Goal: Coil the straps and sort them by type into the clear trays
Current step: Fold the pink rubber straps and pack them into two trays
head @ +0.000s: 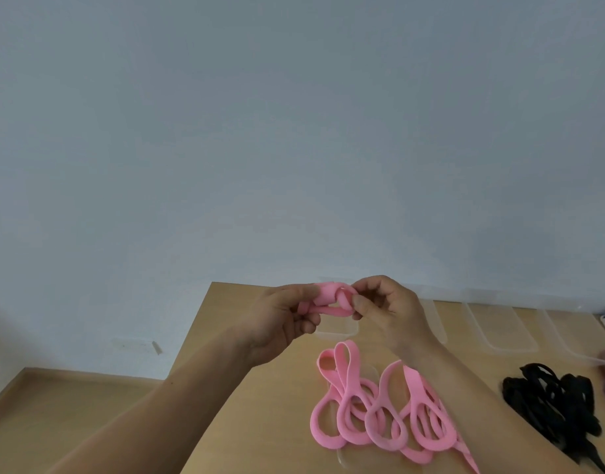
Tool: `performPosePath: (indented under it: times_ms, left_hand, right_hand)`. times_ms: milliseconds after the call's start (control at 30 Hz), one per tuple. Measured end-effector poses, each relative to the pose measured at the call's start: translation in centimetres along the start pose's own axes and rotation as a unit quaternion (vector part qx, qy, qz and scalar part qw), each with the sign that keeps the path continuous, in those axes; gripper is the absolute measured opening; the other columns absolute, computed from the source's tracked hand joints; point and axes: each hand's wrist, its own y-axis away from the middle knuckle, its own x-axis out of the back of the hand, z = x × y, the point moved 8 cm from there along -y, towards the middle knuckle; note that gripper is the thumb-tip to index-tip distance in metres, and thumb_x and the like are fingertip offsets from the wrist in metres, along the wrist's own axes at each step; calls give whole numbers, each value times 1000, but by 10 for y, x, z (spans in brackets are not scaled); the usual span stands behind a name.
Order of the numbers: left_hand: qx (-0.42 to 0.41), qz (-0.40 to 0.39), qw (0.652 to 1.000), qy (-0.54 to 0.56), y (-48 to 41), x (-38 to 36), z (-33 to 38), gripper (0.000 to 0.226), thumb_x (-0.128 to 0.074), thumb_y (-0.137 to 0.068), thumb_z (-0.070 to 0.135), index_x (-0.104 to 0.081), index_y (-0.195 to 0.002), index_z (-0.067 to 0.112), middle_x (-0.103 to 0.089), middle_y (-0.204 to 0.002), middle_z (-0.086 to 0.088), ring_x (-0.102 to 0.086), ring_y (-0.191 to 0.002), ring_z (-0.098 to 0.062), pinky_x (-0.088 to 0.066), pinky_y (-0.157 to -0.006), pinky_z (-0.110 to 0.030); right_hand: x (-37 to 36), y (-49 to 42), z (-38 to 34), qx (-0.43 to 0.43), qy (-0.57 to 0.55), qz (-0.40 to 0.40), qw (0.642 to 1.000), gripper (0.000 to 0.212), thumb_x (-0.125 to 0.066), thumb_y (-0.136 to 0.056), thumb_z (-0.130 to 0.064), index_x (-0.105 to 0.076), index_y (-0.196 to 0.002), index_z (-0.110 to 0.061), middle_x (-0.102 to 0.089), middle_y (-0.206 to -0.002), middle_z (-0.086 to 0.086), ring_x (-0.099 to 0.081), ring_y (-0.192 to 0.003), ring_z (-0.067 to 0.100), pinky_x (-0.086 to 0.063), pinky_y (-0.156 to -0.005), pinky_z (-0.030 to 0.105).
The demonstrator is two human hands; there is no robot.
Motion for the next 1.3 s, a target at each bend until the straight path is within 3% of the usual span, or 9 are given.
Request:
performPosePath:
  times_ms: [100, 333, 433, 533, 600, 700, 867, 1067, 1300]
  left_hand:
    - [44, 0, 999, 28, 2, -5, -6, 18, -65, -89, 14, -77, -84, 1, -59, -68, -11, -56, -58, -19, -52, -53, -23]
    - [91, 18, 989, 118, 2, -6, -11, 26, -68, -82, 13, -62, -101, -4, -61, -78, -15, -57, -58, -18, -54, -53, -20]
    - [84, 26, 989, 117, 1, -4, -12, 26, -68, -83, 12, -63, -102, -6, -61, -75, -14, -57, -58, -18, -54, -53, -21]
    - [26, 29, 999, 36, 1, -3, -3, 22, -68, -88, 11, -69, -104, -4, -62, -76, -13, -59, -62, -19, -53, -56, -23]
    - [-37, 26, 995, -91, 1, -4, 6, 32, -78, -82, 15, -69, -111, 5, -66, -84, -11, -63, -69, -19, -52, -62, -25]
    - [-99, 15, 971, -215, 2, -8, 10, 42, -83, -79, 20, -65, -117, 16, -71, -85, -6, -67, -74, -21, -55, -68, -28]
    - [-103, -22, 974, -198, 5, -15, 9, 50, -81, -78, 26, -54, -116, 7, -70, -80, -6, -68, -73, -24, -54, -68, -29]
    - [-87, -80, 973, -200, 5, -18, 6, 34, -70, -92, 21, -54, -118, 5, -72, -100, -17, -71, -90, -31, -55, -78, -30]
    - [-162, 0, 941, -297, -2, -23, 6, 30, -66, -90, 40, -56, -99, 13, -75, -82, -10, -72, -74, -29, -58, -66, -34]
  right_hand:
    - [0, 0, 2, 11, 24, 10, 1000, 17, -73, -85, -7, -66, -84, -22, -68, -74, -6, -63, -66, 11, -50, -60, 18]
    - [-2, 6, -15, 125, 96, 29, 987, 15, -69, -89, -7, -63, -90, -21, -65, -82, -14, -62, -73, 8, -47, -65, 13]
    - [-2, 7, -13, 115, 57, 24, 991, 7, -67, -90, -17, -66, -95, -21, -68, -82, -12, -64, -68, 10, -50, -63, 16]
    - [-2, 5, -1, 47, 20, 11, 999, 14, -68, -88, -32, -67, -99, -24, -71, -85, -9, -66, -70, 12, -52, -66, 20]
    - [-2, 4, 8, 3, 57, -8, 998, 29, -64, -83, -46, -66, -107, -29, -70, -96, -12, -66, -87, 9, -53, -76, 23]
    - [-6, 4, 3, 18, 143, -50, 988, 49, -64, -82, -52, -57, -127, -33, -61, -119, -19, -58, -111, 0, -49, -89, 18]
    - [-16, 2, -6, 11, 79, -99, 992, 39, -73, -77, -43, -61, -114, -45, -71, -105, -20, -68, -99, 5, -54, -85, 19]
    - [-1, 1, 4, -22, 3, -55, 998, 36, -74, -74, -35, -68, -109, -35, -73, -102, -21, -68, -98, -1, -52, -78, 12]
    - [8, -3, 23, -86, -83, -30, 992, 39, -76, -71, -30, -73, -109, -22, -76, -86, -8, -70, -79, 5, -56, -68, 22]
